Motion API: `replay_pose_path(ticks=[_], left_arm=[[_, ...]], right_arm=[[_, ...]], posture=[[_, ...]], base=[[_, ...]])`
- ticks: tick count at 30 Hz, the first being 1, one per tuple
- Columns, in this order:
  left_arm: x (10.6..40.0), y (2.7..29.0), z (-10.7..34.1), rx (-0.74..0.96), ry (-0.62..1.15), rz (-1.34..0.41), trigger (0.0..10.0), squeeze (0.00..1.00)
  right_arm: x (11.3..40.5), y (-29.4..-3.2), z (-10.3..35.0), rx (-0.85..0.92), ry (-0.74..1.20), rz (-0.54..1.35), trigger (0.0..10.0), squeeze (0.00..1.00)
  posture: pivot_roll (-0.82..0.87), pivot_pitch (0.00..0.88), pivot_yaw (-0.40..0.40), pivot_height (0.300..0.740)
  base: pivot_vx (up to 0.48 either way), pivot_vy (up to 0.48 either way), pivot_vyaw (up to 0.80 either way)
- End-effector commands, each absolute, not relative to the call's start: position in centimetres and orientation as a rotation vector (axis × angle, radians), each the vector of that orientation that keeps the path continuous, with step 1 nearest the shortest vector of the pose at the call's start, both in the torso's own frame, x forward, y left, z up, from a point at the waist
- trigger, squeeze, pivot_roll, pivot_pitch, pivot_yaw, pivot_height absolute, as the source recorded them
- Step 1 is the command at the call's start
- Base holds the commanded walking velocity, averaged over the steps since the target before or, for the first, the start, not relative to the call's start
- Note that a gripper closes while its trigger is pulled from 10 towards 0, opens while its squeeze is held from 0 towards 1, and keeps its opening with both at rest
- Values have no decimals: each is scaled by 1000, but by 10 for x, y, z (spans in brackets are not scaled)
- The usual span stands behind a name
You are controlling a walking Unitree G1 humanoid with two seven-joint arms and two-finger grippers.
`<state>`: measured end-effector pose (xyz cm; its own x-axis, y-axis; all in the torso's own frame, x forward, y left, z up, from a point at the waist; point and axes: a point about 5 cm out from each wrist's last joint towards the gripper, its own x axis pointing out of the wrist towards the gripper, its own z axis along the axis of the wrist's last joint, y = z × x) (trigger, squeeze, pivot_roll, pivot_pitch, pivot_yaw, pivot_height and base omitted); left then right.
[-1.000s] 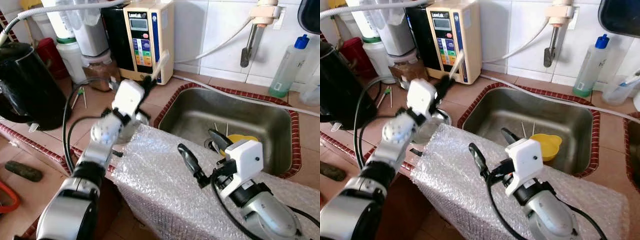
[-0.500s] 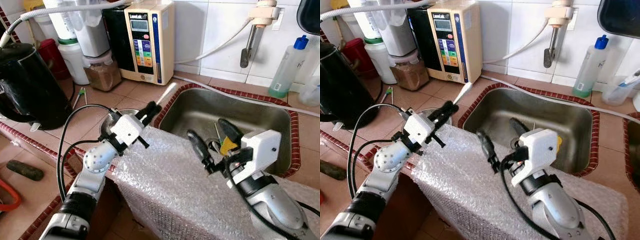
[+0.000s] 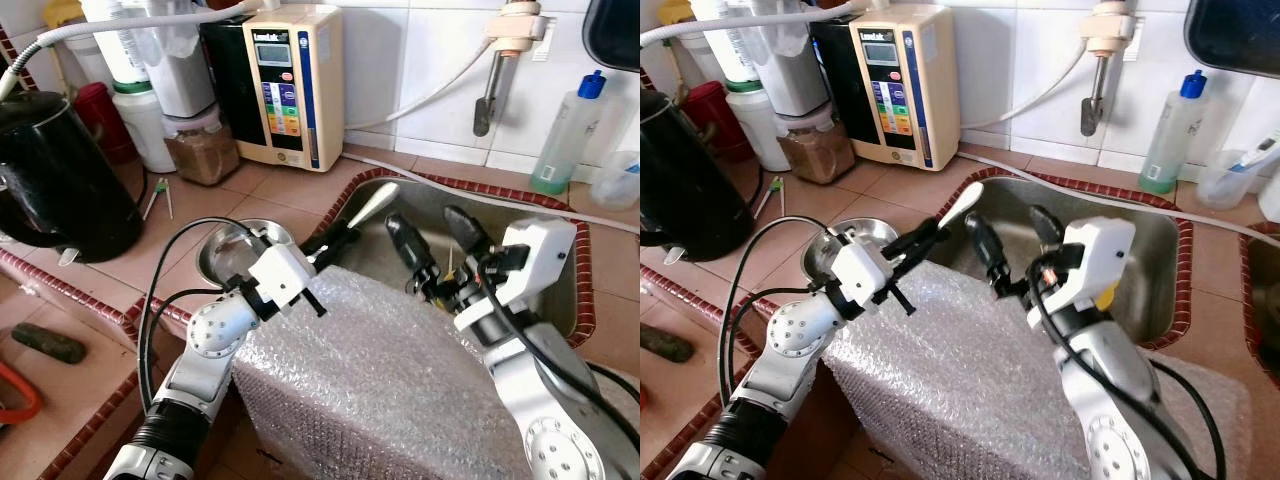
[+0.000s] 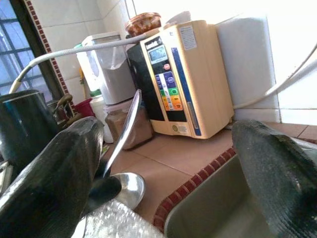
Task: Kitchen organization
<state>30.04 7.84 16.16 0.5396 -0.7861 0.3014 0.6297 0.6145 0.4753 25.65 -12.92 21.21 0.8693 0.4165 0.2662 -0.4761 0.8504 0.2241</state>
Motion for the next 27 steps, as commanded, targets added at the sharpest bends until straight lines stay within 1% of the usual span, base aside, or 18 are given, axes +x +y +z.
replay_pose_path(ticks=[1,2,7,8,9,11,15,20,27], left_arm=[[298,78,161,332,-512,-880,0,0],[297,77,161,333,-507,-891,0,0],[297,73,162,330,-506,-908,0,0],[296,73,162,330,-505,-909,0,0],[296,73,161,330,-503,-911,0,0],[296,72,161,328,-497,-915,0,0],[296,72,161,326,-496,-909,0,0],[297,72,161,325,-491,-900,0,0],[298,71,159,325,-484,-895,0,0]], right_arm=[[263,-126,214,307,-223,493,10000,0],[271,-123,215,319,-222,497,10000,0],[289,-109,215,342,-198,522,10000,0],[291,-107,215,338,-193,524,9255,0],[295,-103,213,337,-179,532,0,0],[302,-97,212,349,-165,537,0,0],[308,-94,213,399,-158,528,0,0],[310,-89,210,406,-147,547,0,0],[310,-90,208,417,-149,534,0,0]], posture=[[-73,0,119,740],[-71,0,117,740],[-72,0,117,740],[-72,0,116,740],[-73,0,115,740],[-71,0,112,740],[-70,0,108,740],[-71,0,104,740],[-72,0,107,740]], base=[[0,0,0],[0,0,0],[0,0,0],[0,0,0],[0,0,0],[0,0,0],[0,0,0],[0,0,0],[0,0,0]])
